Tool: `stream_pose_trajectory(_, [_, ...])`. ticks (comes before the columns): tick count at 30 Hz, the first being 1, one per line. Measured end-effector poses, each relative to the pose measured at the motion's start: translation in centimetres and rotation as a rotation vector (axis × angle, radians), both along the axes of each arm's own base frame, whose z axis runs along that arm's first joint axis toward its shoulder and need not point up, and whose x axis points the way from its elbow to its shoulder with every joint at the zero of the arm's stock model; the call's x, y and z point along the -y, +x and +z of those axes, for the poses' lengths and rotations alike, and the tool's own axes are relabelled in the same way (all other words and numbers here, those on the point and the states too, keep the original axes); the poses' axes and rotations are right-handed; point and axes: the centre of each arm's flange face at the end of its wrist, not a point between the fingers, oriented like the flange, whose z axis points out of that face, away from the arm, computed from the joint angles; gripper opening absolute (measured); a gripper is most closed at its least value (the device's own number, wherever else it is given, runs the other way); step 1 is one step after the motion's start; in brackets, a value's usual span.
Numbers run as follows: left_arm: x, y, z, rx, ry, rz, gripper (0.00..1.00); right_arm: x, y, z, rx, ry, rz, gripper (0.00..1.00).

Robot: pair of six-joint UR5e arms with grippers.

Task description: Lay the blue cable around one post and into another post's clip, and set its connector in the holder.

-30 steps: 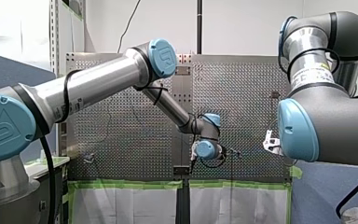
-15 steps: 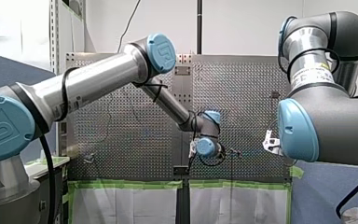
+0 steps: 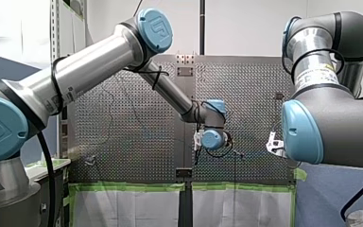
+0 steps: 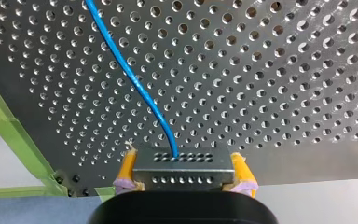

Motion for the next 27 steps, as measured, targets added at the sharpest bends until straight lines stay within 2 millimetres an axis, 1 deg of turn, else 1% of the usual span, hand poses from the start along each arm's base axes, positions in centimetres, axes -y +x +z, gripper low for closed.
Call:
stream_pose_trajectory(4, [-0.3, -0.6, 1.6, 0.009, -0.061, -0.005, 1.00, 0.0, 0.0, 0.0, 0.004, 0.002, 0.000, 0.02])
stream_pose_trajectory(9, [-1.3, -0.2, 3.1, 0.016, -0.122, -0.010, 1.00, 0.0, 0.1, 0.0, 0.011, 0.003, 0.008, 0.02])
stream_pose_trajectory(12, [-2.2, 0.7, 4.0, 0.022, -0.161, -0.011, 1.00, -0.1, 0.2, 0.0, 0.014, 0.003, 0.016, 0.02])
stream_pose_trajectory(22, [-6.5, 4.0, 7.5, 0.050, -0.298, -0.017, 1.00, -0.1, 0.2, 0.0, 0.016, 0.008, 0.020, 0.02])
stream_pose_trajectory(27, [-8.5, 5.3, 9.0, 0.068, -0.349, -0.023, 1.00, -0.1, 0.2, 0.0, 0.016, 0.008, 0.021, 0.02])
